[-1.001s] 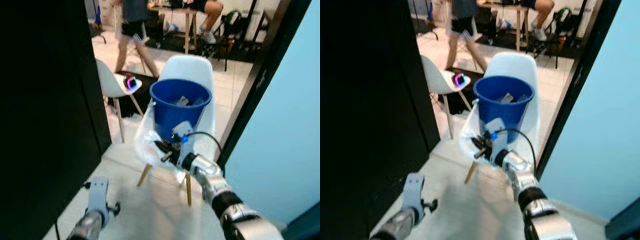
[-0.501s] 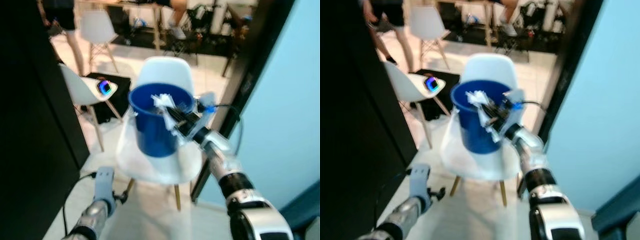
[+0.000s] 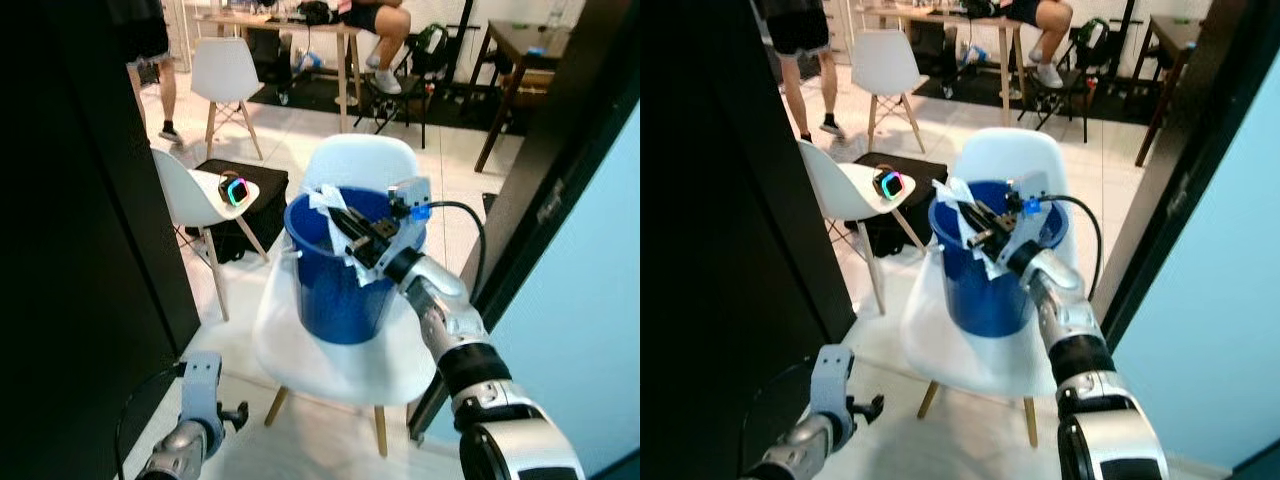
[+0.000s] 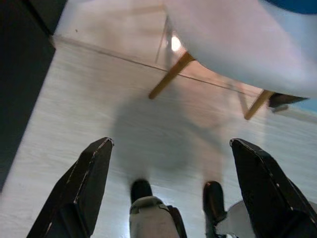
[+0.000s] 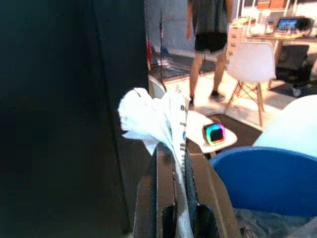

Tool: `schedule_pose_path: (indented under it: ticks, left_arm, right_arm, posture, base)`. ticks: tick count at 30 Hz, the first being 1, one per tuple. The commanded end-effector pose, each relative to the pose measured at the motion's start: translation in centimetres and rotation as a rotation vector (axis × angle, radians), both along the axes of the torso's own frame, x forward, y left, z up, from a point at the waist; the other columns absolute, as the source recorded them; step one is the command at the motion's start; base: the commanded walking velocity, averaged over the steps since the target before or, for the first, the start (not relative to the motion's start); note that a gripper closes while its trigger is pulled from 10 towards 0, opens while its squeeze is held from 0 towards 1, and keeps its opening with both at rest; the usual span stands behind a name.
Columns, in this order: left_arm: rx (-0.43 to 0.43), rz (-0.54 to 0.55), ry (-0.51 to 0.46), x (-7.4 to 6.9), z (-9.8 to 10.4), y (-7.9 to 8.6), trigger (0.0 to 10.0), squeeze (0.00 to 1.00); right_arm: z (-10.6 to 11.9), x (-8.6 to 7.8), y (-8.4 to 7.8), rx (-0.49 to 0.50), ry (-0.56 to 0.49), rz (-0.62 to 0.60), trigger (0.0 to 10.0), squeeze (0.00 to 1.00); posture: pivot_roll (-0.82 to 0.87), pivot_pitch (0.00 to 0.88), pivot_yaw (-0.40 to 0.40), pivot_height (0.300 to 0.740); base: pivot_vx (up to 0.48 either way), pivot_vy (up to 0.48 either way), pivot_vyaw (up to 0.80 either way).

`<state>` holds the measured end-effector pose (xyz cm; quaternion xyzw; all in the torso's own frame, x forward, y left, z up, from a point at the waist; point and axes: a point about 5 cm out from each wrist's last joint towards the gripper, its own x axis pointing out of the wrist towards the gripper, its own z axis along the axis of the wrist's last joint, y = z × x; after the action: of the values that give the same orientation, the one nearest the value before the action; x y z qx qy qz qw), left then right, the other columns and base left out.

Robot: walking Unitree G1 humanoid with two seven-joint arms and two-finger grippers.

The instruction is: Clean up the room

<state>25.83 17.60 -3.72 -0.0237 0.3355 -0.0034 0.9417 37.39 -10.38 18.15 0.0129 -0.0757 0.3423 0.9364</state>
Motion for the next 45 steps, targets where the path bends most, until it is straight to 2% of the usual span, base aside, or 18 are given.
schedule_pose_path:
  ticks: [1, 13, 16, 20, 27, 29, 30, 32, 36, 37, 38, 41, 45]
  left_arm:
    - [0.006, 0.008, 0.022, -0.4, -0.3, 0.3, 10.0, 0.00]
    - [-0.002, 0.002, 0.016, -0.3, -0.3, 0.0, 10.0, 0.00]
    - [-0.004, -0.004, 0.018, -0.3, -0.3, -0.1, 10.0, 0.00]
    - [-0.006, -0.007, 0.017, -0.3, -0.3, -0.2, 10.0, 0.00]
    - [-0.007, -0.007, 0.012, -0.2, -0.2, -0.2, 10.0, 0.00]
    - [0.001, 0.008, 0.016, -0.1, -0.2, -0.1, 10.0, 0.00]
    - [0.001, 0.008, 0.016, -0.1, -0.2, -0.1, 10.0, 0.00]
    - [0.011, 0.019, 0.023, -0.1, -0.2, 0.0, 10.0, 0.00]
    - [0.010, 0.009, 0.030, -0.2, -0.3, -0.1, 10.0, 0.00]
    - [0.005, 0.008, 0.035, -0.3, -0.3, -0.1, 10.0, 0.00]
    - [0.005, 0.008, 0.035, -0.3, -0.3, -0.1, 10.0, 0.00]
    - [-0.011, -0.001, 0.020, -0.1, -0.2, -0.5, 10.0, 0.00]
    - [-0.022, -0.006, 0.011, 0.0, -0.1, -0.7, 10.0, 0.00]
  right_arm:
    - [-0.3, 0.1, 0.6, -0.055, 0.003, -0.009, 10.0, 0.00]
    - [-0.2, 0.2, 0.5, -0.078, 0.014, -0.042, 10.0, 0.00]
    - [-0.5, 0.5, 0.0, -0.122, 0.035, -0.096, 10.0, 0.00]
    - [-1.2, 0.8, -0.6, -0.152, 0.084, -0.159, 10.0, 0.00]
    - [-1.4, 0.8, -0.7, -0.167, 0.083, -0.180, 10.0, 0.00]
    - [-1.9, 0.7, -0.6, -0.260, 0.075, -0.188, 10.0, 0.00]
    - [-1.9, 0.7, -0.6, -0.260, 0.075, -0.188, 10.0, 0.00]
    - [-3.1, 0.5, -0.4, -0.338, 0.096, -0.194, 10.0, 0.00]
    - [-4.6, 0.3, -0.4, -0.435, 0.114, -0.215, 10.0, 0.00]
    - [-5.3, 0.4, -1.1, -0.475, 0.157, -0.275, 10.0, 0.00]
    - [-5.3, 0.4, -1.1, -0.475, 0.157, -0.275, 10.0, 0.00]
    - [-6.6, 0.7, -3.3, -0.578, 0.263, -0.437, 10.0, 0.00]
    - [-7.3, 0.6, -4.2, -0.645, 0.298, -0.472, 10.0, 0.00]
  posture:
    - [0.02, 0.040, -0.055, 0.703]
    - [0.02, 0.043, -0.057, 0.703]
    - [0.02, 0.038, -0.057, 0.703]
    - [0.02, 0.030, -0.057, 0.703]
    - [0.02, 0.025, -0.057, 0.703]
    - [0.02, 0.027, -0.055, 0.703]
    - [0.02, 0.027, -0.055, 0.703]
    - [0.02, 0.032, -0.058, 0.703]
    - [0.02, 0.021, -0.057, 0.703]
    - [0.02, 0.021, -0.049, 0.703]
    - [0.02, 0.021, -0.049, 0.703]
    - [0.02, 0.029, -0.047, 0.703]
    - [0.02, 0.031, -0.050, 0.703]
  base:
    - [0.311, 0.000, 0.00]
    - [0.312, 0.000, 0.00]
    - [0.312, 0.000, 0.00]
    - [0.315, 0.000, -0.79]
    - [0.300, 0.000, -0.34]
    - [0.000, 0.000, 0.00]
    - [0.000, 0.000, 0.00]
    - [0.000, 0.000, 0.00]
    - [0.000, 0.000, 0.00]
    - [0.000, 0.000, 0.00]
    - [0.000, 0.000, 0.00]
    - [0.000, 0.000, 0.00]
    - [0.000, 0.000, 0.00]
